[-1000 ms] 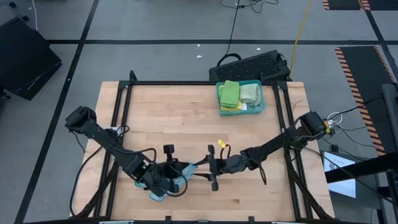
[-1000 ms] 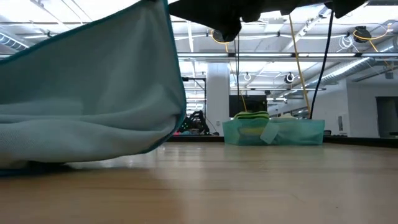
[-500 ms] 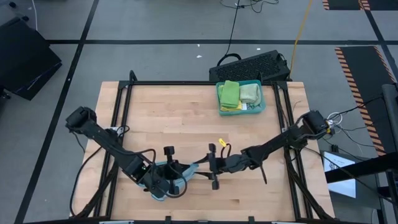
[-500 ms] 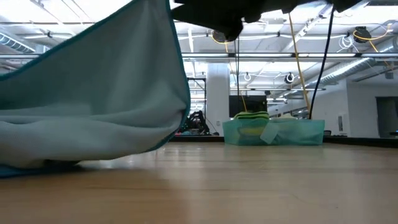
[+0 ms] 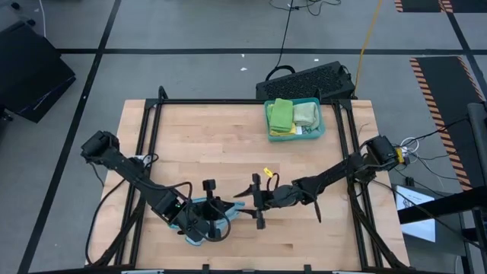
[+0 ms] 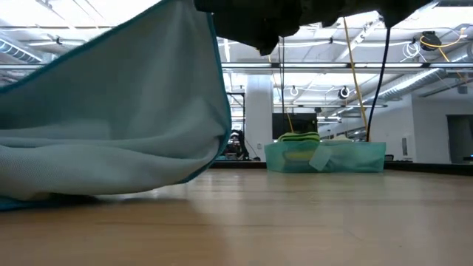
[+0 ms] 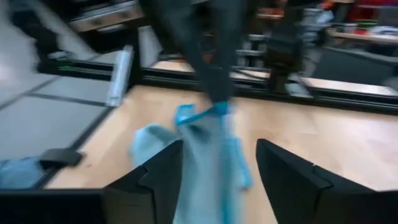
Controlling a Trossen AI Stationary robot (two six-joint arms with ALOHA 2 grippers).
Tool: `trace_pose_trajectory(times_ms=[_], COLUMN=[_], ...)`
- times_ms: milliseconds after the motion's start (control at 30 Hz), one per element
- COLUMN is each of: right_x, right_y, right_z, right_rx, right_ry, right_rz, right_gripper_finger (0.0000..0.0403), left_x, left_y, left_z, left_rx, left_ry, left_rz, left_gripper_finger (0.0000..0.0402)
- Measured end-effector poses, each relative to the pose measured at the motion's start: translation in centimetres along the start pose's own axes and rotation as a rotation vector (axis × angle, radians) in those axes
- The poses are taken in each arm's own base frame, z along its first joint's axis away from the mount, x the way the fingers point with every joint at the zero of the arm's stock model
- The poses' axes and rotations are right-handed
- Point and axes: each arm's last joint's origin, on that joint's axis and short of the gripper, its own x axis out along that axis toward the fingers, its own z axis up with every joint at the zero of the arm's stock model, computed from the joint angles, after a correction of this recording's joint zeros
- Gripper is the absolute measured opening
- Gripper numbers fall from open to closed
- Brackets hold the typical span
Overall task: Fold microfiber towels
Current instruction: Fold the blue microfiber cloth
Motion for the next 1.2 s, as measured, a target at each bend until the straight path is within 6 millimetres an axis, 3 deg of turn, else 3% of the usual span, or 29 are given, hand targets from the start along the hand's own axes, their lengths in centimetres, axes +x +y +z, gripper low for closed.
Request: trace_pose_trajectory(times_ms=[167, 367, 533, 733, 867, 1033, 1200], right_x=[0.4, 0.4, -0.3, -2.2, -3.6, -5.9, -7.6], right_y=[-0.4, -0.4, -0.9, -1.3, -1.4, -1.6, -1.9], right_z=[-0.2, -0.3, -0.3, 0.8, 1.0, 1.1, 1.1], right_rx=[0.012, -0.033, -0.067, -0.097, -0.114, -0.122, -0.105], right_ry=[-0.015, -0.003, 0.084, 0.195, 0.275, 0.287, 0.270], right_rz=[0.031, 0.028, -0.042, -0.094, -0.171, -0.228, -0.223], right_gripper_finger=[0.0139, 0.0014, 0.0012, 0.0003, 0.0002, 0.0001, 0.0001], left_x=[0.0, 0.0, 0.7, 2.0, 2.6, 2.3, 0.9], left_y=[0.0, 0.0, -0.8, -1.4, -1.6, -2.4, -3.8], left_z=[0.0, 0.1, -0.8, -2.4, -3.7, -5.8, -8.4], left_rx=[0.002, -0.004, -0.023, -0.035, -0.064, -0.087, -0.068], left_ry=[-0.002, -0.001, 0.046, 0.133, 0.209, 0.332, 0.430], left_rz=[0.001, -0.013, -0.027, 0.021, 0.059, 0.100, 0.165], left_gripper_finger=[0.0003, 0.0027, 0.0093, 0.0199, 0.0246, 0.0265, 0.0244])
